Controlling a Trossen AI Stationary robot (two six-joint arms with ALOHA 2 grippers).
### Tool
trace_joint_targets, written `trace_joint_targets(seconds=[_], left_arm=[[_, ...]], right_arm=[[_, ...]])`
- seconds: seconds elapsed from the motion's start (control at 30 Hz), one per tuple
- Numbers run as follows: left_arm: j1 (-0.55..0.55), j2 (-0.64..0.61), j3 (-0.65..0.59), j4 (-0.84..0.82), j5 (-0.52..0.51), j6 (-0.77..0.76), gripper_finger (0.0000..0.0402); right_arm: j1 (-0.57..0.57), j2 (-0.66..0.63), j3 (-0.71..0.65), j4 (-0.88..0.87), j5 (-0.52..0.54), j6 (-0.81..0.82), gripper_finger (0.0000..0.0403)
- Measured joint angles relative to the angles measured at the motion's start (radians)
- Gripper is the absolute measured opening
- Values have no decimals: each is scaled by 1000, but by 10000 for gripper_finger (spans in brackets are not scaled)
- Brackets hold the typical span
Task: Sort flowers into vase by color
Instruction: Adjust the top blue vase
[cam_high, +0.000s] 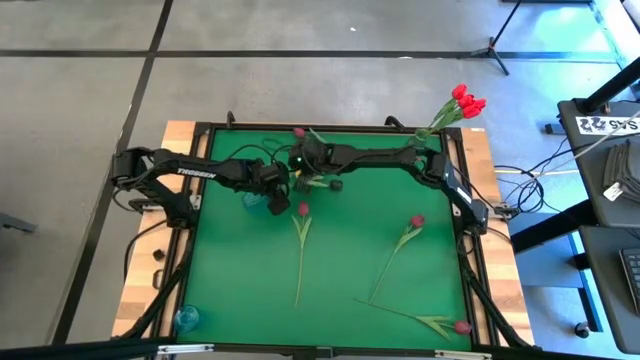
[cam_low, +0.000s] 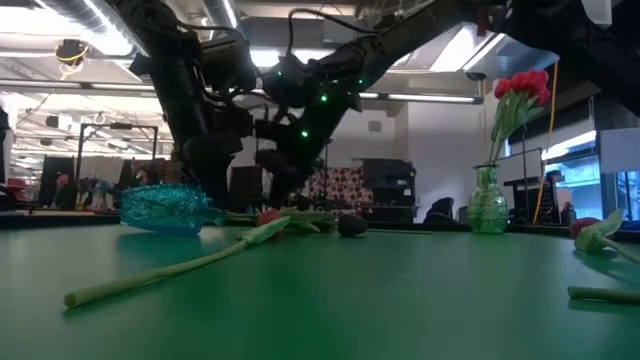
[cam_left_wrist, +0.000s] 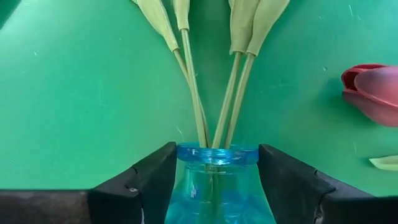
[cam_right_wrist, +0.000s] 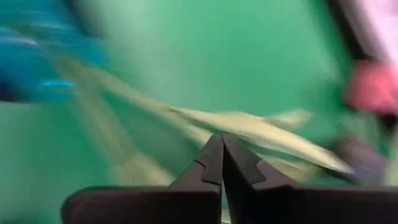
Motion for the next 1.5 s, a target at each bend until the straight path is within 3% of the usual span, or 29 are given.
trace_joint_targets(seconds=[0.17, 0.37, 0.53, 0.67, 0.83, 1.0, 1.23, 1.3, 1.5], left_arm=[[-27, 0, -2, 4, -22, 44, 215], [-60, 0, -3, 19, -60, 61, 215], [-59, 0, -4, 20, -95, 36, 215], [-59, 0, -4, 19, -106, 13, 215], [-59, 0, -5, 20, -106, 7, 215], [-59, 0, -5, 47, -107, -8, 215], [-59, -1, -4, 67, -116, -10, 215], [-62, -1, -4, 67, -122, -10, 215], [-65, -2, -4, 72, -132, 0, 215]], right_arm=[[25, 23, -2, 48, -74, 9, 0], [21, -26, 1, 57, 157, 60, 0], [-33, -39, -29, -63, 140, 601, 0], [-12, -49, -83, -20, 161, 801, 0], [-7, -49, -115, -9, 89, 1066, 0], [-46, -36, -145, 68, -11, 1089, 0], [-31, 25, -149, 205, -285, 1124, 0], [-29, 13, -148, 199, -260, 1121, 0], [-45, -78, -143, 114, -23, 1150, 0]])
